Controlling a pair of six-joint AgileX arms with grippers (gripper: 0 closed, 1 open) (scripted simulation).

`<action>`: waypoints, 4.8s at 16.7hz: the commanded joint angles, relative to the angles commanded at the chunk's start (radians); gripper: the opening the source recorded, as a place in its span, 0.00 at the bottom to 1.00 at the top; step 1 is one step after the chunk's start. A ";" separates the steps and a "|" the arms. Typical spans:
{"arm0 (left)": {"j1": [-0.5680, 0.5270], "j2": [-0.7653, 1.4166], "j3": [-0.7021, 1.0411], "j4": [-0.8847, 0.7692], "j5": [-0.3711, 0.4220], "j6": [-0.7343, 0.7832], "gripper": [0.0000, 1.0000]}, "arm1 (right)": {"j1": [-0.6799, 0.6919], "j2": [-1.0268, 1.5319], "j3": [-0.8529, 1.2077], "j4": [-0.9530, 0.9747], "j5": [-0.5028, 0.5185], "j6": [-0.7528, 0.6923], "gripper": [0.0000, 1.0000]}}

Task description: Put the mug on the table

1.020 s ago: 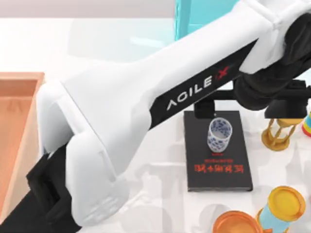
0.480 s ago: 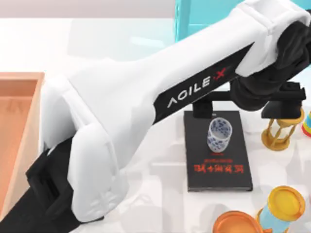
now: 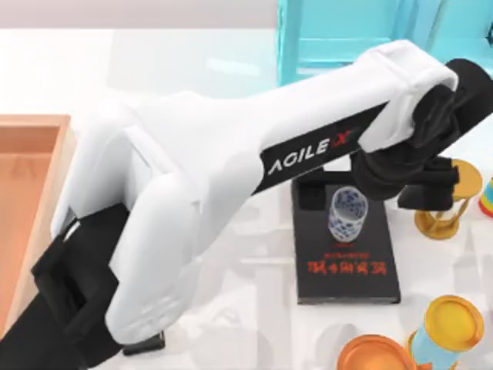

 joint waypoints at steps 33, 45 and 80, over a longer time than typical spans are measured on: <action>-0.004 0.018 -0.006 -0.001 0.001 0.003 0.00 | 0.000 0.000 0.000 0.000 0.000 0.000 1.00; -0.004 0.039 0.203 -0.159 0.000 -0.002 0.00 | 0.000 0.000 0.000 0.000 0.000 0.000 1.00; 0.197 -0.362 -0.588 0.275 0.035 0.197 0.08 | 0.000 0.000 0.000 0.000 0.000 0.000 1.00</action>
